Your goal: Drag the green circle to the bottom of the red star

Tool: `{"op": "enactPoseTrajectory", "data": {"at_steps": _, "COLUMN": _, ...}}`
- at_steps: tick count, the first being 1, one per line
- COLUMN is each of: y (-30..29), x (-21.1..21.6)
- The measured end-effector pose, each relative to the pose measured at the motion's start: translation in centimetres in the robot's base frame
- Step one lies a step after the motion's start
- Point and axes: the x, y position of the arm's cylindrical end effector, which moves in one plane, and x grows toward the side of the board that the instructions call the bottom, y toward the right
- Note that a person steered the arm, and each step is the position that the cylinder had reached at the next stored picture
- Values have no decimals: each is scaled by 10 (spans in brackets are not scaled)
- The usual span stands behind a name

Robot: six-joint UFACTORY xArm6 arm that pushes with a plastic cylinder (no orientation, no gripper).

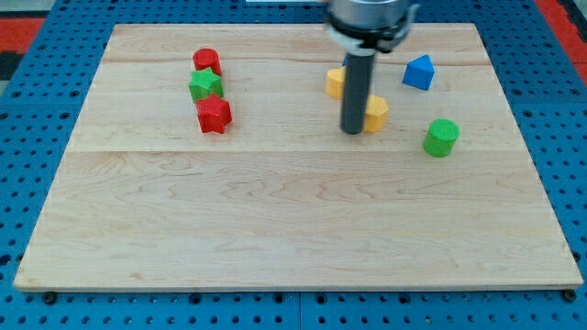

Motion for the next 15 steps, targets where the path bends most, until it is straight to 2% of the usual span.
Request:
{"op": "enactPoseTrajectory", "data": {"at_steps": 2, "y": 59, "x": -10}}
{"op": "enactPoseTrajectory", "data": {"at_steps": 3, "y": 110, "x": -10}}
{"op": "enactPoseTrajectory", "data": {"at_steps": 4, "y": 134, "x": 9}}
{"op": "enactPoseTrajectory", "data": {"at_steps": 5, "y": 91, "x": 47}}
{"op": "enactPoseTrajectory", "data": {"at_steps": 6, "y": 40, "x": 46}}
{"op": "enactPoseTrajectory", "data": {"at_steps": 8, "y": -6, "x": 3}}
{"op": "enactPoseTrajectory", "data": {"at_steps": 10, "y": -91, "x": -7}}
{"op": "enactPoseTrajectory", "data": {"at_steps": 11, "y": -107, "x": -30}}
{"op": "enactPoseTrajectory", "data": {"at_steps": 13, "y": -138, "x": -26}}
{"op": "enactPoseTrajectory", "data": {"at_steps": 15, "y": -140, "x": -17}}
